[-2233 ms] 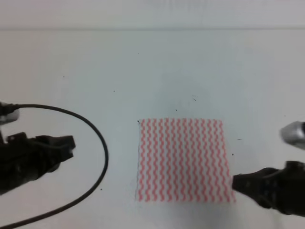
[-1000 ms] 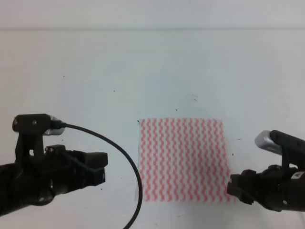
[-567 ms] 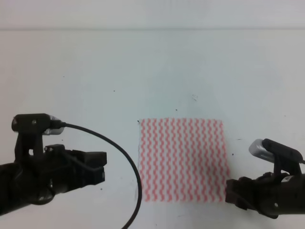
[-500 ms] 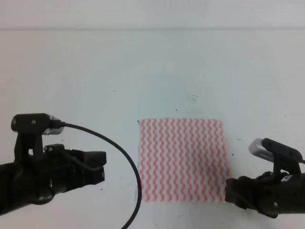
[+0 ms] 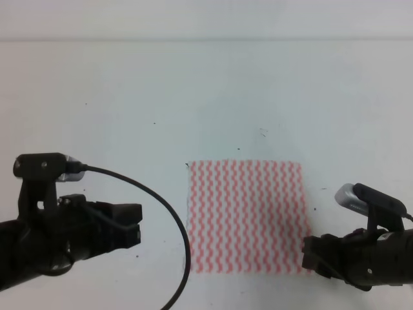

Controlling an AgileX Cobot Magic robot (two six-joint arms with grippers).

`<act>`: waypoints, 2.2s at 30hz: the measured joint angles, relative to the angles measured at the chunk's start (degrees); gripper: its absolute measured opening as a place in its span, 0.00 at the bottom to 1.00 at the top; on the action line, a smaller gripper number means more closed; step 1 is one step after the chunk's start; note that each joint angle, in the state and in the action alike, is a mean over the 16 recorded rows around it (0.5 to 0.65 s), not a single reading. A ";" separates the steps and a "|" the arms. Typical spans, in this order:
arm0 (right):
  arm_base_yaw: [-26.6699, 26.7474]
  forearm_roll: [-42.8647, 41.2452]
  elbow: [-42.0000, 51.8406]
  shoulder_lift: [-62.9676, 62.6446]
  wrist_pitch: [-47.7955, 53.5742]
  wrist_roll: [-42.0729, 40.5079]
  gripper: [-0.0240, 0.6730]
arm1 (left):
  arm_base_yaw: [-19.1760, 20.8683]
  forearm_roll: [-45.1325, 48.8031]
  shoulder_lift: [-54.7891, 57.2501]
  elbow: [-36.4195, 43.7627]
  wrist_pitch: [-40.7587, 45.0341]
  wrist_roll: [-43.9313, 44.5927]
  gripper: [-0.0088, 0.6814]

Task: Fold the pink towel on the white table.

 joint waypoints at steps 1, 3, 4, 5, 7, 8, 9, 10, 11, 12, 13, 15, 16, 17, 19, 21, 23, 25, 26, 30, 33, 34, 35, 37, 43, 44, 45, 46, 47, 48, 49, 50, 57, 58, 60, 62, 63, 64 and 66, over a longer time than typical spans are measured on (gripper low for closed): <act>0.00 0.23 0.00 0.03 0.29 -0.22 0.51 | 0.00 0.00 0.00 0.00 -0.05 0.00 0.01; -0.04 0.92 -0.06 0.09 0.60 -0.83 0.50 | 0.01 0.02 0.08 0.00 -0.14 0.00 0.01; -0.04 1.30 -0.01 0.10 0.96 -1.24 0.50 | 0.01 0.01 0.08 0.00 -0.15 0.00 0.01; -0.06 1.73 -0.07 0.11 0.99 -1.61 0.50 | 0.02 0.02 0.12 0.00 -0.18 0.00 0.01; -0.07 2.61 -0.13 0.13 1.15 -2.40 0.50 | 0.02 0.03 0.15 0.00 -0.23 0.00 0.01; -0.07 3.04 -0.13 0.13 1.24 -2.80 0.49 | 0.02 0.03 0.15 0.00 -0.20 0.00 0.01; -0.07 3.47 -0.13 0.16 1.30 -3.19 0.49 | 0.03 0.04 0.19 0.01 -0.21 0.00 0.01; -0.08 3.93 -0.19 0.15 1.25 -3.59 0.49 | 0.03 0.04 0.19 0.01 -0.21 0.00 0.01; -0.08 4.36 -0.20 0.16 1.24 -3.99 0.49 | 0.03 0.04 0.19 0.01 -0.17 0.00 0.01; -0.08 4.79 -0.23 0.17 1.20 -4.39 0.49 | 0.03 0.04 0.19 0.01 -0.17 0.00 0.01; -0.08 5.21 -0.27 0.19 1.14 -4.80 0.48 | 0.02 0.03 0.15 0.00 -0.17 0.00 0.01; -0.08 5.96 -0.44 0.33 1.00 -5.63 0.48 | 0.02 0.02 0.12 0.00 -0.17 0.00 0.01; -0.08 6.27 -0.50 0.44 1.14 -6.04 0.48 | 0.01 0.01 0.08 0.00 -0.22 0.00 0.01; -0.09 6.51 -0.68 0.55 1.01 -6.27 0.48 | 0.01 0.01 0.08 0.00 -0.22 0.00 0.01; -0.07 6.67 -1.02 0.93 1.12 -6.62 0.48 | 0.01 0.01 0.07 0.00 -0.20 0.00 0.01; -0.07 6.63 -1.40 1.36 1.22 -6.80 0.48 | 0.01 0.02 0.06 0.00 -0.22 0.00 0.01; -0.07 6.44 -1.81 1.83 1.31 -6.96 0.48 | 0.01 0.02 0.01 0.00 -0.20 0.00 0.01; -0.07 6.14 -2.29 2.31 1.34 -7.10 0.48 | 0.00 0.01 -0.03 0.00 -0.15 0.01 0.01; -0.07 5.93 -2.47 2.53 1.45 -7.17 0.48 | -0.01 0.00 -0.07 0.00 -0.10 0.01 0.01; -0.07 5.44 -3.44 3.39 1.60 -7.38 0.48 | -0.02 -0.03 -0.19 0.00 0.12 0.01 0.01; -0.06 5.08 -3.91 3.82 1.69 -7.40 0.46 | -0.02 -0.03 -0.15 0.00 0.27 0.02 0.01; -0.06 4.92 -3.97 3.90 1.68 -7.38 0.44 | -0.02 -0.04 -0.19 -0.01 0.32 0.05 0.01; -0.06 4.77 -4.01 3.96 1.67 -7.37 0.42 | -0.02 -0.04 -0.19 -0.01 0.30 0.07 0.01; -0.05 4.49 -4.06 4.03 1.61 -7.33 0.37 | -0.03 -0.06 -0.26 -0.01 0.41 0.24 0.01; -0.04 4.31 -4.28 4.10 1.43 -7.27 0.19 | -0.03 -0.05 -0.23 -0.01 0.28 1.57 0.01; -0.04 4.31 -4.36 4.10 1.50 -7.27 0.16 | -0.03 -0.05 -0.23 -0.01 0.25 2.11 0.01; -0.04 4.27 -4.44 4.14 1.50 -7.27 0.14 | -0.03 -0.05 -0.23 -0.01 0.22 2.78 0.01; -0.04 4.19 -4.56 4.17 1.68 -7.27 0.11 | -0.03 -0.05 -0.23 -0.01 0.19 3.56 0.01; -0.04 4.11 -4.72 4.20 1.88 -7.27 0.08 | -0.03 -0.05 -0.23 -0.01 0.22 4.40 0.01; -0.04 4.15 -4.96 4.24 1.98 -7.26 0.06 | -0.03 -0.05 -0.26 -0.01 0.19 5.33 0.01; -0.04 4.10 -5.18 4.30 2.14 -7.26 0.04 | -0.03 -0.05 -0.23 -0.01 0.16 6.35 0.01; -0.04 4.12 -5.48 4.36 2.28 -7.26 0.02 | -0.03 -0.05 -0.23 -0.01 0.13 7.43 0.01; -0.04 4.19 -8.67 4.55 3.71 -7.30 0.01 | -0.04 -0.50 -0.29 -0.01 0.09 15.99 0.01; -0.04 4.20 -9.16 4.60 3.72 -7.31 0.01 | -0.04 -0.60 -0.32 -0.01 0.04 17.21 0.01; -0.03 4.18 -10.12 4.57 3.70 -7.32 0.01 | -0.04 -0.78 -0.32 -0.01 -0.23 19.23 0.01; -0.03 4.15 -11.02 4.54 3.48 -7.33 0.01 | -0.04 -0.98 -0.30 -0.01 -0.50 20.97 0.01; -0.02 4.18 -11.42 4.57 3.26 -7.33 0.01 | -0.04 -1.10 -0.26 -0.01 -0.59 21.80 0.01; -0.02 4.15 -11.80 4.56 3.11 -7.33 0.01 | -0.04 -1.29 -0.17 -0.01 -0.64 22.61 0.01; -0.01 4.16 -12.58 4.45 2.59 -7.37 0.01 | -0.05 -1.85 0.11 -0.01 -0.59 24.08 0.01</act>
